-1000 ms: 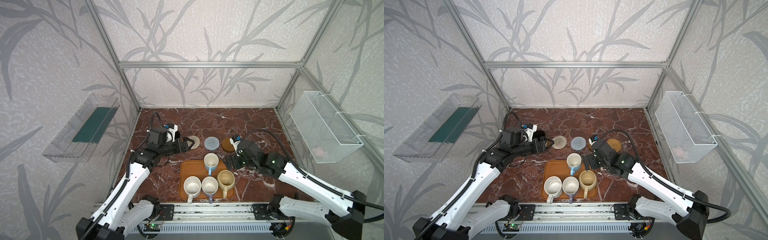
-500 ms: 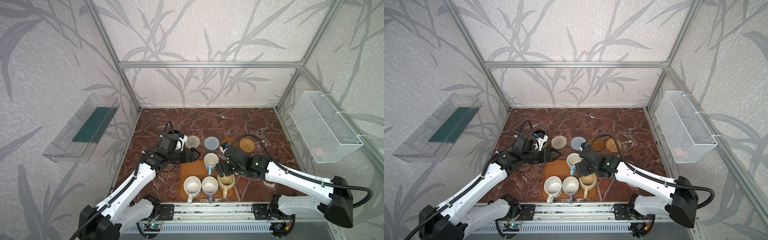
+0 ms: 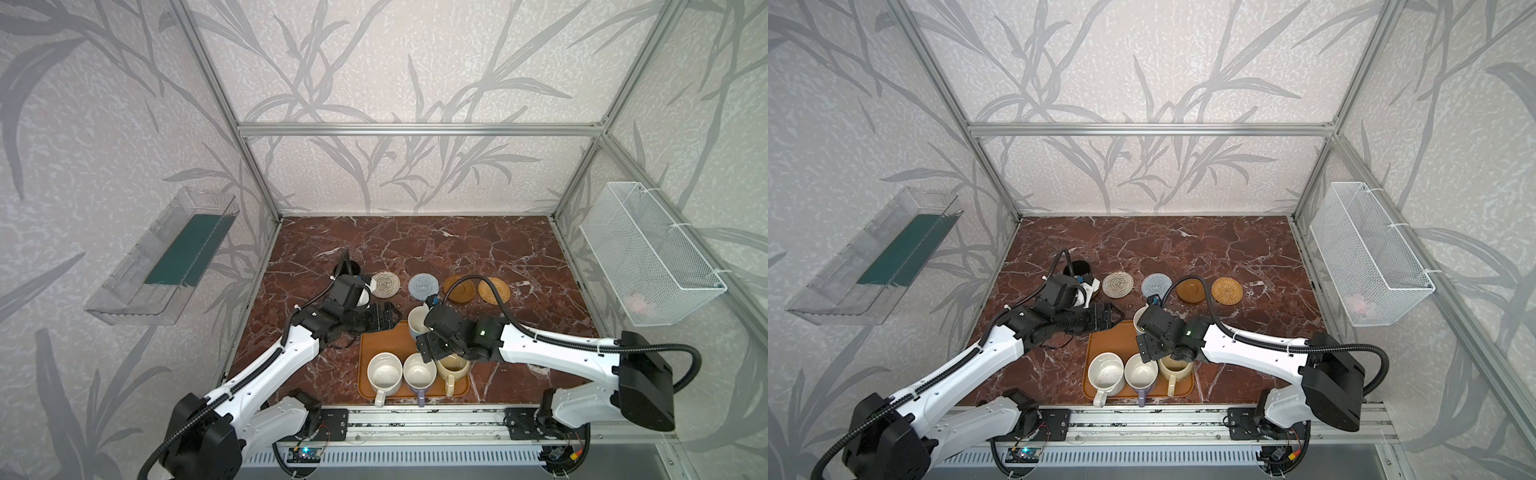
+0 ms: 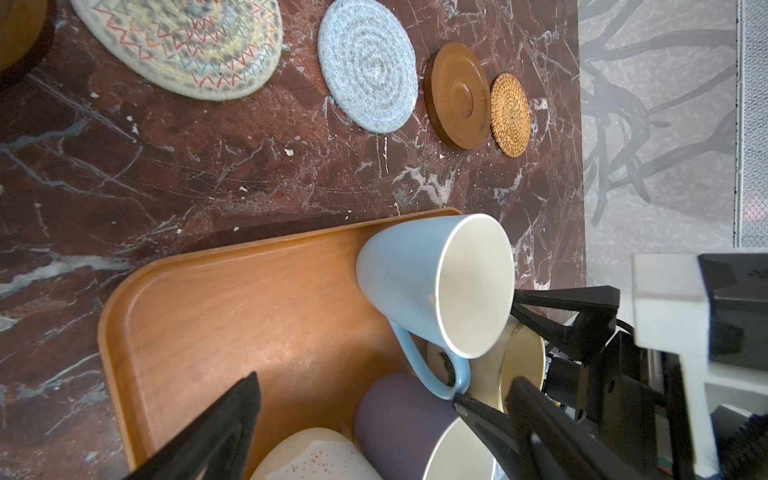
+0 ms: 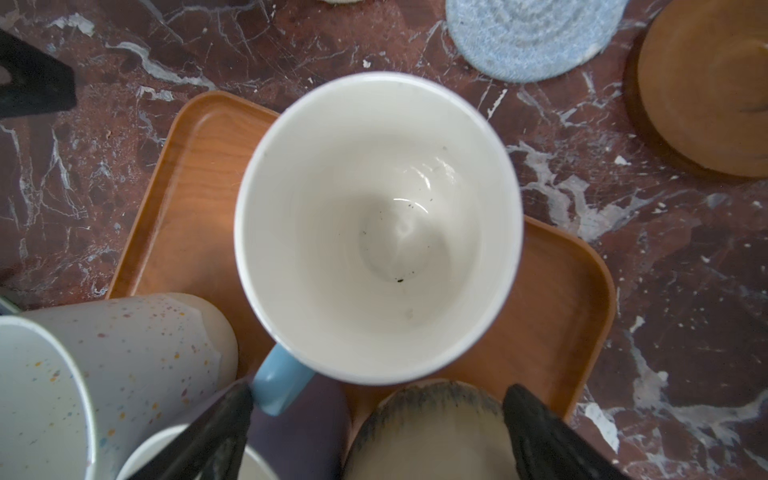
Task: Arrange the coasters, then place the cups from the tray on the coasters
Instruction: 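Lower the right gripper onto the light blue mug and grasp its rim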
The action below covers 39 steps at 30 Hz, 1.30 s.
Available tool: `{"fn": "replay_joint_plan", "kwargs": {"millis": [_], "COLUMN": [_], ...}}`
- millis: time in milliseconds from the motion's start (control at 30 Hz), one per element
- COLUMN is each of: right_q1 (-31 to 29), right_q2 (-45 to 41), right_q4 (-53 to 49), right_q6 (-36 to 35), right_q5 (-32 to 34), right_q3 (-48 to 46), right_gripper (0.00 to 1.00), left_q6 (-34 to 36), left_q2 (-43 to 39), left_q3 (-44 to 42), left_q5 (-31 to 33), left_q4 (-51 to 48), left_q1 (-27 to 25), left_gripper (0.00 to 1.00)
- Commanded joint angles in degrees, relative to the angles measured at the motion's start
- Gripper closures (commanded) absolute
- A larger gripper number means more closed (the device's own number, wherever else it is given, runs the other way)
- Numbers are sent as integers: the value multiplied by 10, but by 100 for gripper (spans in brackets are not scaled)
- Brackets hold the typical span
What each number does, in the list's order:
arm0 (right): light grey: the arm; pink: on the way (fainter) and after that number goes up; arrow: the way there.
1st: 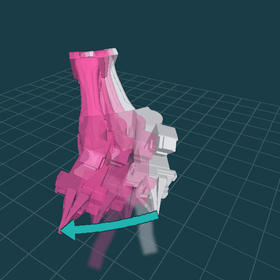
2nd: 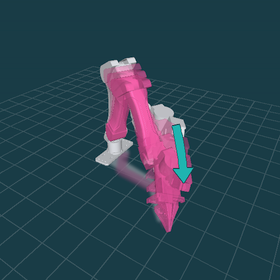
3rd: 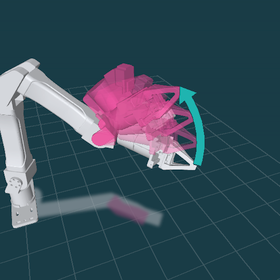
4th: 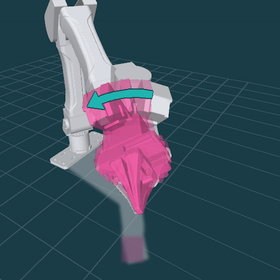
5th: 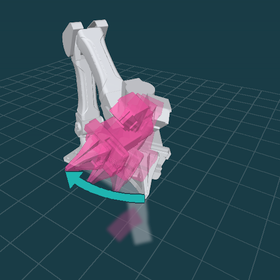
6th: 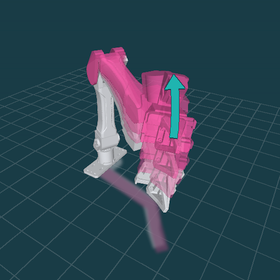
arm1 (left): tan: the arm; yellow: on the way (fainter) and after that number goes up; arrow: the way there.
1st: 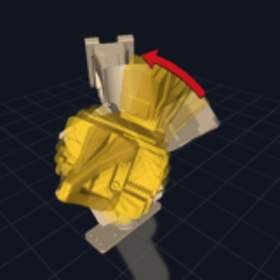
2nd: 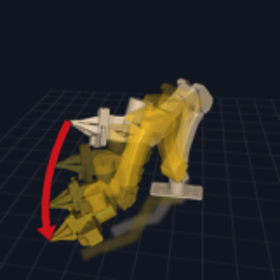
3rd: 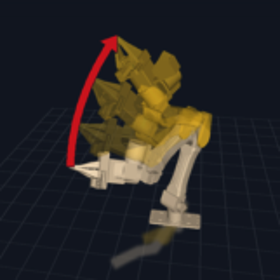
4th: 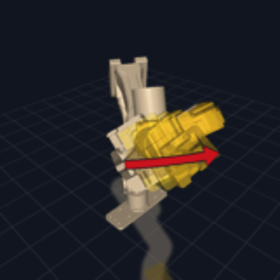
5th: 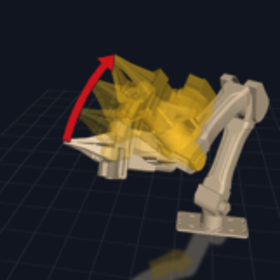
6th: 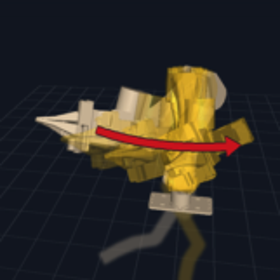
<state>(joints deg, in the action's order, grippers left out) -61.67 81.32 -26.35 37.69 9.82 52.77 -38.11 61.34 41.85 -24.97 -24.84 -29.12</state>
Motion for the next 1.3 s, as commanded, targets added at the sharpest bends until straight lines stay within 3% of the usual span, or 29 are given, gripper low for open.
{"fn": "replay_joint_plan", "kwargs": {"millis": [0,1267], "right_q1": [-3,0], "right_q2": [19,76], "right_q4": [20,25], "right_q6": [13,13], "right_q5": [19,70], "right_q3": [20,54], "right_gripper": [9,63], "left_q6": [-5,-23], "left_q2": [4,2], "left_q3": [-6,-27], "left_q5": [12,15], "left_q4": [9,40], "left_q1": [-3,-9], "left_gripper": [5,5]}}
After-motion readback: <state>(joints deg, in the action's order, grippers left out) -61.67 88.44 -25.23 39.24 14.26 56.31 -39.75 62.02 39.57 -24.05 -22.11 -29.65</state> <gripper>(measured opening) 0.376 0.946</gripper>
